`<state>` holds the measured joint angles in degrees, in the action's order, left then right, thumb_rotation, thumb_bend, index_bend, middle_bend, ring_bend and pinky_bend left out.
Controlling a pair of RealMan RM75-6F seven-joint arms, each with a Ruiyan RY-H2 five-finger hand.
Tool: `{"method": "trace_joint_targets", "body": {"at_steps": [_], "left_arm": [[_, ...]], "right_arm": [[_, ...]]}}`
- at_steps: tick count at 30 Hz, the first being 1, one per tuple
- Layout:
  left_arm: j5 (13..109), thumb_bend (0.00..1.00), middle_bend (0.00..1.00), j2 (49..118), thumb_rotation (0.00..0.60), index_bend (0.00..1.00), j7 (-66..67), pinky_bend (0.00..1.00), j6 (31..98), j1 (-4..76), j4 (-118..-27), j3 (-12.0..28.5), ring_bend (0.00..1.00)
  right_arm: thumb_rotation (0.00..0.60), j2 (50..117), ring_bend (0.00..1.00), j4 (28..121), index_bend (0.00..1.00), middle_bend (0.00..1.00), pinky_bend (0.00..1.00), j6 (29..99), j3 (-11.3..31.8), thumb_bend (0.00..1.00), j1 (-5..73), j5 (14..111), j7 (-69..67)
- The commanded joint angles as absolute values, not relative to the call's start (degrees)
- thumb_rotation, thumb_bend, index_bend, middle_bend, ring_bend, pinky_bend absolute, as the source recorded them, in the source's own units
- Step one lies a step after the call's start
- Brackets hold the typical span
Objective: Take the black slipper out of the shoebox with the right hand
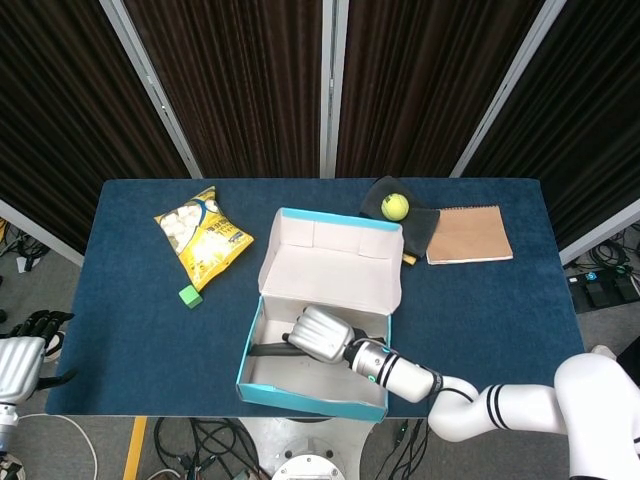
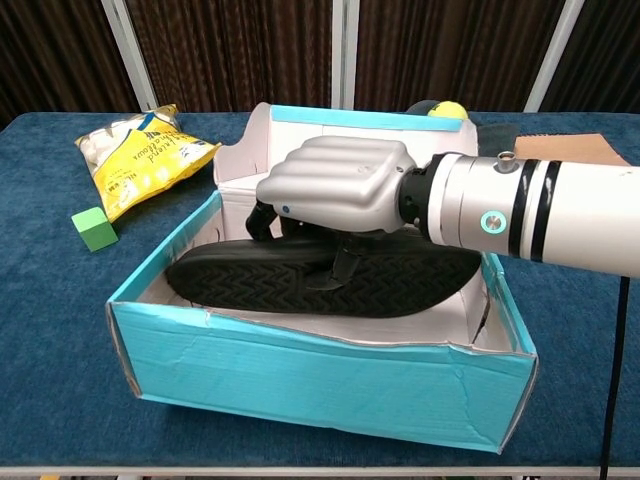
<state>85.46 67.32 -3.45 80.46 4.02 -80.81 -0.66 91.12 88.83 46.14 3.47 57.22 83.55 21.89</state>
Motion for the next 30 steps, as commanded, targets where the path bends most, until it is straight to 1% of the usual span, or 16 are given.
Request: {"method": "trace_joint_targets", "body": {"at_steps": [1,9,16,21,24,26,28,30], "left_arm": [[85.5,0.0,0.2,67.5,0.6,0.22,-3.6,0.3,80.4,4.0,-80.7,-0.7,0.15],[85.7,0.0,0.2,67.6,0.6,0.22,-3.9,0.31,81.1,4.0,-80.5,-0.5,0.15],[85.7,0.0,0.2,67.9,0.6,0.22,-4.0,0.31,80.9,4.1,-80.3,-0.6,0.15],[85.7,0.0,0.2,68.2,0.6,0.22,-4.1,0.31,80.7,4.1,-80.2,-0.7,0.15],[85.7,0.0,0.2,68.2,0.6,0.22,-4.3,0.31,80.8,4.1,-80.0,-0.7,0.15],[85.7,0.0,0.2,68.2,0.6,0.22,-4.6,0.31,80.8,4.1,-79.8,-0.7,0.15],[85.7,0.0,0.2,68.3,0.6,0.22,-4.8,0.31,80.8,4.1,-79.8,-0.7,0.15],[85.9,0.0,0.2,68.3,0.6,0.22,-4.9,0.31,80.8,4.1,-79.7,-0.7,0.15]], "right_arm": [[0.6,91.3,0.64,87.9,0.99,0.81,0.76,47.3,2.6,0.52,57.5,87.6,18.4],[0.6,92.0,0.64,85.0,0.99,0.81,0.76,49.4,2.3,0.52,57.7,91.7,17.1],[0.6,92.1,0.64,83.4,0.99,0.81,0.76,48.5,3.0,0.52,57.1,89.6,24.4],[0.6,93.4,0.64,83.2,0.99,0.81,0.76,49.9,4.5,0.51,55.4,86.1,24.3],[0.6,93.1,0.64,84.1,0.99,0.81,0.76,48.3,4.9,0.52,55.0,83.9,20.4],[0.6,92.0,0.64,85.1,1.0,0.82,0.76,45.5,4.8,0.52,55.4,82.3,17.2],[0.6,91.1,0.64,85.1,1.0,0.82,0.76,44.0,4.4,0.52,56.0,82.7,17.3],[0.6,91.1,0.64,84.5,1.0,0.82,0.76,44.2,3.7,0.52,56.3,84.2,18.5]]}}
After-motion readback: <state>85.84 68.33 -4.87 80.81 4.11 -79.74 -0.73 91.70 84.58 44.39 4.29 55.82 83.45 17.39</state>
